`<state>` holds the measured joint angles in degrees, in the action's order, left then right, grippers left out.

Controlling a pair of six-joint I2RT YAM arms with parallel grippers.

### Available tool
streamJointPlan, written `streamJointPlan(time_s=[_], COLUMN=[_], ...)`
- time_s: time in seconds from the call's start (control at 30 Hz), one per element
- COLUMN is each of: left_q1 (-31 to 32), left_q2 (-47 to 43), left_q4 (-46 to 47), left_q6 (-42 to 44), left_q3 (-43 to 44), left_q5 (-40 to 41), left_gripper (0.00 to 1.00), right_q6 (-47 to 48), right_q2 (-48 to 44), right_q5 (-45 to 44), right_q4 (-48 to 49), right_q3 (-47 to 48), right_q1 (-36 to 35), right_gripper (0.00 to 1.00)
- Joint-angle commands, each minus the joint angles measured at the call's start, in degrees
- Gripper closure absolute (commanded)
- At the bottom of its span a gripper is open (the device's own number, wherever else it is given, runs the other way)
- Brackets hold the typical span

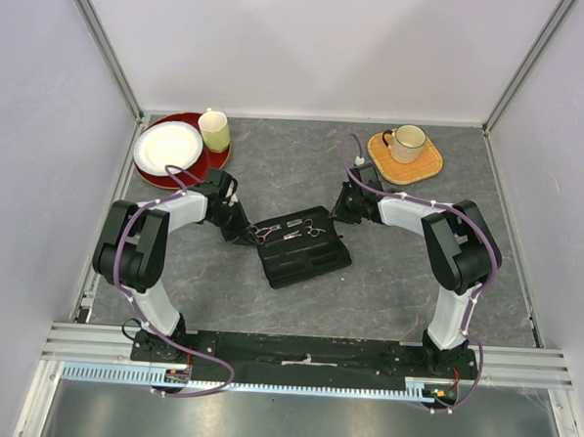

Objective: Sort the hair-cutting tools

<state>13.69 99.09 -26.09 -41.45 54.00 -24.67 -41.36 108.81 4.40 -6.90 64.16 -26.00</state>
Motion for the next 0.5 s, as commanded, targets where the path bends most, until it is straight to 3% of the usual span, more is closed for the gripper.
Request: streamJointPlan(time_s=[0.0, 0.47], left_q1=[0.9, 1.2], left_q2=[1.0, 2.1], left_q4=[3.1, 9.4], left_q6=[-2.5, -10.7], left_q3=[1.9, 1.3], left_q5=[-5.7, -11.9], left_gripper=[0.85, 0.88], right_q6=[0.8, 1.1], right_q2=[2.2, 2.5], right_q5=[0.5, 2.2], right_q4=[-4.9, -4.4], right_q3=[-1.3, -0.9], right_q1=[0.0, 0.0], right_gripper=[0.82, 0.82])
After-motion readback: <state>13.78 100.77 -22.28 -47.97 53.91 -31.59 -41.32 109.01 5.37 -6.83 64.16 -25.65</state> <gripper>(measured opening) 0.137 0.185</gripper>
